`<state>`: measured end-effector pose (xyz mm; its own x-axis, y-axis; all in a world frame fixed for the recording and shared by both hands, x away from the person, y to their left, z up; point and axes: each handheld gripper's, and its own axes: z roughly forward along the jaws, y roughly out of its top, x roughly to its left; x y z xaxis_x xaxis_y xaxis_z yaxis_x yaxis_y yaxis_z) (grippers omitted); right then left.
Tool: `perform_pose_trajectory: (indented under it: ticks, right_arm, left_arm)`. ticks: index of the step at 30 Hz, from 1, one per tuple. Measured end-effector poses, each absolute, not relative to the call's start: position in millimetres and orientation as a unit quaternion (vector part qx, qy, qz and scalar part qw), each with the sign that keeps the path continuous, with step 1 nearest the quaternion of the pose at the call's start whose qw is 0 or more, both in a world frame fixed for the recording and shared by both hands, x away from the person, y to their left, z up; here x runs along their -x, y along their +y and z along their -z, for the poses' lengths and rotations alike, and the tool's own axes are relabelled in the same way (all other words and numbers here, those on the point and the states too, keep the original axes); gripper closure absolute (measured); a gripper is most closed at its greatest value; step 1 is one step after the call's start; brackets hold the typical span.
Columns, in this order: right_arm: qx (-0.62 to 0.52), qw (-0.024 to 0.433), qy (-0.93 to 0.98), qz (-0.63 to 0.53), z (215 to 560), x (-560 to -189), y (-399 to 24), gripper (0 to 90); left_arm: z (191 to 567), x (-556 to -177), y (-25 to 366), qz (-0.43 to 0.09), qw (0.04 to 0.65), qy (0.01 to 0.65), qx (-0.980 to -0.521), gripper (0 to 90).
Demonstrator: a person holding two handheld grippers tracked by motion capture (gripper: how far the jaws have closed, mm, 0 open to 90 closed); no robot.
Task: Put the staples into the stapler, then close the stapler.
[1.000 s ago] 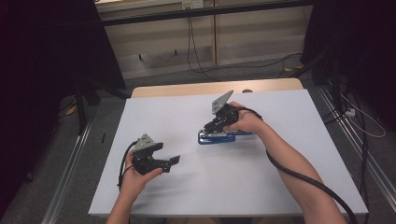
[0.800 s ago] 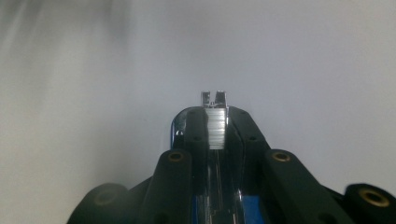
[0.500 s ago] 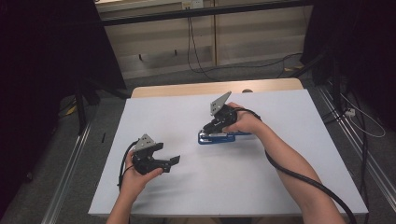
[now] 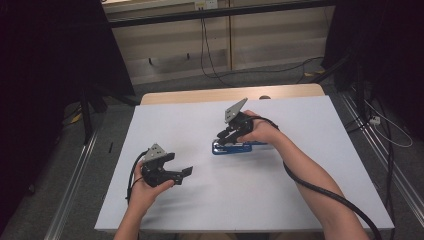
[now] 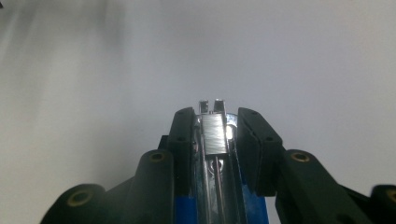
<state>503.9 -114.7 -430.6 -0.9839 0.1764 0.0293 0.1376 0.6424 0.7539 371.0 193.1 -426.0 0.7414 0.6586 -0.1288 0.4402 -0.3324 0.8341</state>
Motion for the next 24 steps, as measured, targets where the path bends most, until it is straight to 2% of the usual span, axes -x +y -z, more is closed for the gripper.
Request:
perform_pose_trajectory:
  ticks: [6,9,13,24]
  right_arm:
    - [-0.118,0.041,0.896,-0.426,425,-495,-132,54.3]
    - [-0.15,0.056,0.892,-0.424,423,-490,-143,44.4]
    - [-0.168,0.072,0.887,-0.424,423,-481,-158,36.6]
    - [-0.226,0.105,0.869,-0.427,421,-457,-197,22.9]
  left_arm:
    - [428,-373,190,-0.115,0.465,0.337,-0.81,10.2]
    - [428,-373,187,-0.113,0.465,0.335,-0.812,10.2]
    - [428,-373,186,-0.112,0.463,0.332,-0.814,10.6]
    - [430,-376,183,-0.114,0.462,0.335,-0.813,10.2]
